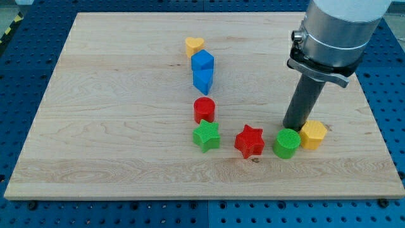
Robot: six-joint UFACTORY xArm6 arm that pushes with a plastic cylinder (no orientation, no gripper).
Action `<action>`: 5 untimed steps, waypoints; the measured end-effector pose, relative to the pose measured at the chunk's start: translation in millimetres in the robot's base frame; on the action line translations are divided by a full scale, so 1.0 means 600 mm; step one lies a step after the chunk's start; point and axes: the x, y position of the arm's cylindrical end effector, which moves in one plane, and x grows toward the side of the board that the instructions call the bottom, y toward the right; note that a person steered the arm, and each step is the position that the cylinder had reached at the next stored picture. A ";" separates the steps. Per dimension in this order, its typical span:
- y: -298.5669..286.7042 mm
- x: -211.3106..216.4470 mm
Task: Slide the hexagon right to the green circle
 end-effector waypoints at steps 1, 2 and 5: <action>0.001 0.011; 0.001 0.019; 0.025 0.024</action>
